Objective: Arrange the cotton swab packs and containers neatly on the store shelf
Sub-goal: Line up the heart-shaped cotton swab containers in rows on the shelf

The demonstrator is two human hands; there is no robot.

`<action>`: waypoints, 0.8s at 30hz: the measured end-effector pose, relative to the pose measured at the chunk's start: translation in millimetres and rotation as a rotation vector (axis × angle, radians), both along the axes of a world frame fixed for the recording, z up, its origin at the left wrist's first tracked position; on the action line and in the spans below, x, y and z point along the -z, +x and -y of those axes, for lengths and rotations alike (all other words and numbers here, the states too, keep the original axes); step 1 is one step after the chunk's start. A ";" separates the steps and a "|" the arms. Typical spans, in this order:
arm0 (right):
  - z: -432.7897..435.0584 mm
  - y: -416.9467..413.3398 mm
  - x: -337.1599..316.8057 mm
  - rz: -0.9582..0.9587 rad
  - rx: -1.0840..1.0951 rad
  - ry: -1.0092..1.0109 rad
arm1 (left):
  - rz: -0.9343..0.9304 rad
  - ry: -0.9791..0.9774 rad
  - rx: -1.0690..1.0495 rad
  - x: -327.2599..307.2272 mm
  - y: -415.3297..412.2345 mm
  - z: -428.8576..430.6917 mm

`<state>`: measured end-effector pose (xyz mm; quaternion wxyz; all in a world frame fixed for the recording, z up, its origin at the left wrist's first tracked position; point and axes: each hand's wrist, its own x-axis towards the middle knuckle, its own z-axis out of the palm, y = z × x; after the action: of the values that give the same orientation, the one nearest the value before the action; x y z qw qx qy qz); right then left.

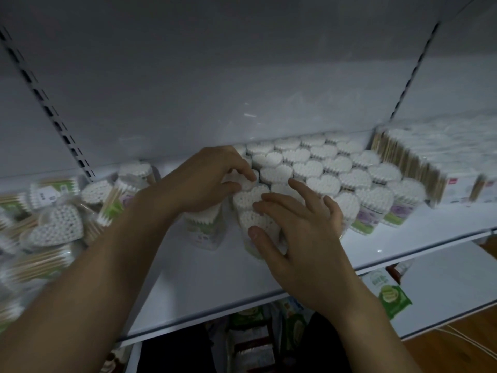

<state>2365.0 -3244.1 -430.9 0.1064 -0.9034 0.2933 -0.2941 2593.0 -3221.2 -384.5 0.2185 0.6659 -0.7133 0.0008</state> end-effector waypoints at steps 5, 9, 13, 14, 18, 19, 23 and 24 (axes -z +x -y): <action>-1.2 4.6 2.6 -0.017 0.019 -0.037 | -0.047 -0.006 -0.005 7.4 9.5 4.4; -1.4 8.5 3.3 -0.021 0.027 -0.077 | -0.063 -0.016 0.027 10.6 12.5 5.2; -1.6 10.6 1.8 -0.053 0.013 -0.083 | -0.070 -0.013 0.033 11.3 10.3 5.6; -1.4 9.9 0.8 -0.063 0.008 -0.082 | -0.069 -0.004 0.028 10.8 9.3 4.9; 3.2 -2.9 -4.5 -0.031 -0.033 -0.033 | -0.080 -0.060 0.009 9.1 1.2 -7.1; 5.7 -8.8 -5.8 0.005 -0.033 -0.028 | -0.096 -0.092 -0.004 8.3 -1.7 -14.1; 15.2 -27.1 -4.1 0.070 -0.021 0.001 | -0.190 -0.224 -0.062 10.4 -15.7 -49.0; 16.0 -27.1 -1.3 0.070 -0.024 0.004 | -0.208 -0.249 -0.077 12.9 -20.5 -56.1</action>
<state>2337.8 -3260.1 -429.5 0.1221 -0.8959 0.2790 -0.3235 2572.5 -3165.1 -397.5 0.3717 0.6570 -0.6552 0.0284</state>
